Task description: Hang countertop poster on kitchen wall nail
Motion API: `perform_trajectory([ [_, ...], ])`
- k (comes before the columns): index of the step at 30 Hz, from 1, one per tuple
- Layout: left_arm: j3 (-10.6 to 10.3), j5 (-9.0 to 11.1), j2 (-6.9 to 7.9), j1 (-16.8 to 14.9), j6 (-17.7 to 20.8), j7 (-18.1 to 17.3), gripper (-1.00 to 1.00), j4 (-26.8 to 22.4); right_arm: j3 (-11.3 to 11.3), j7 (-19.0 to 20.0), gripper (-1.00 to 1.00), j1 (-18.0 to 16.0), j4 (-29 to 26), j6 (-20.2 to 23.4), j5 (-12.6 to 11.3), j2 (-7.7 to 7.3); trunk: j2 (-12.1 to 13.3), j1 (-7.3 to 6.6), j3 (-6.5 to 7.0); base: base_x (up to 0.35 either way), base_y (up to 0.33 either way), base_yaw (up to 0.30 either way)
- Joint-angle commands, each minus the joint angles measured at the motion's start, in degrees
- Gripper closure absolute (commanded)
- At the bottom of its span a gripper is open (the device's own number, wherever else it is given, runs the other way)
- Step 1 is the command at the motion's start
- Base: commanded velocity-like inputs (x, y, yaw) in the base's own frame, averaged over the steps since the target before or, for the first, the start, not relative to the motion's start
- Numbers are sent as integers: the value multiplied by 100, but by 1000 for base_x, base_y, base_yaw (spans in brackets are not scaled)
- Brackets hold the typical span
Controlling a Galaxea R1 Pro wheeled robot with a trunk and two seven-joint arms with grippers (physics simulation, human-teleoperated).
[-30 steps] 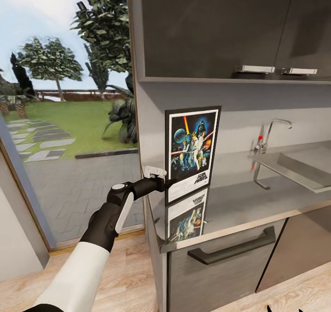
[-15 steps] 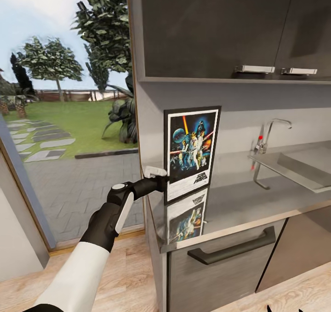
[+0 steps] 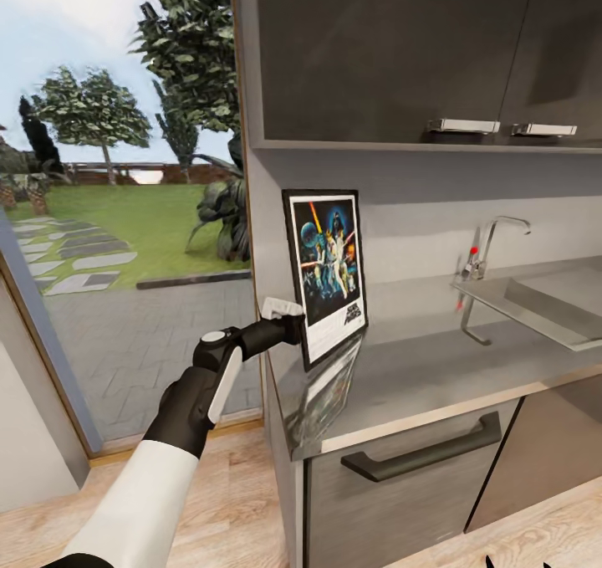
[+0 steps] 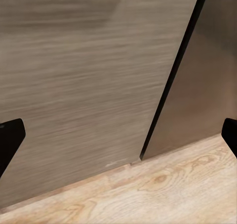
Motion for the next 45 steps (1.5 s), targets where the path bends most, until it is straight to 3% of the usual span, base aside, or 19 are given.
perform_trajectory([
  [1,5,20,-2,-3,43,-9,100,-30,-17,39,-100,1,-5,-6,-4,2,-3,0,-5,0,0,0],
  [9,1,20,-2,-3,78,-22,100,-345,-19,39,-100,3,-5,-6,-4,2,-3,0,-5,0,0,0],
  [10,-200,28,-2,-3,93,-39,100,-708,-18,39,-100,2,-5,-6,-4,2,-3,0,-5,0,0,0],
  [21,-184,29,-2,-3,91,-40,100,-752,-19,45,-100,4,-5,-6,-4,2,-3,0,-5,-31,0,0],
  [45,-150,37,-2,-3,98,-69,100,-754,-19,42,-100,2,-12,-6,-4,2,-3,0,-5,-321,0,0],
])
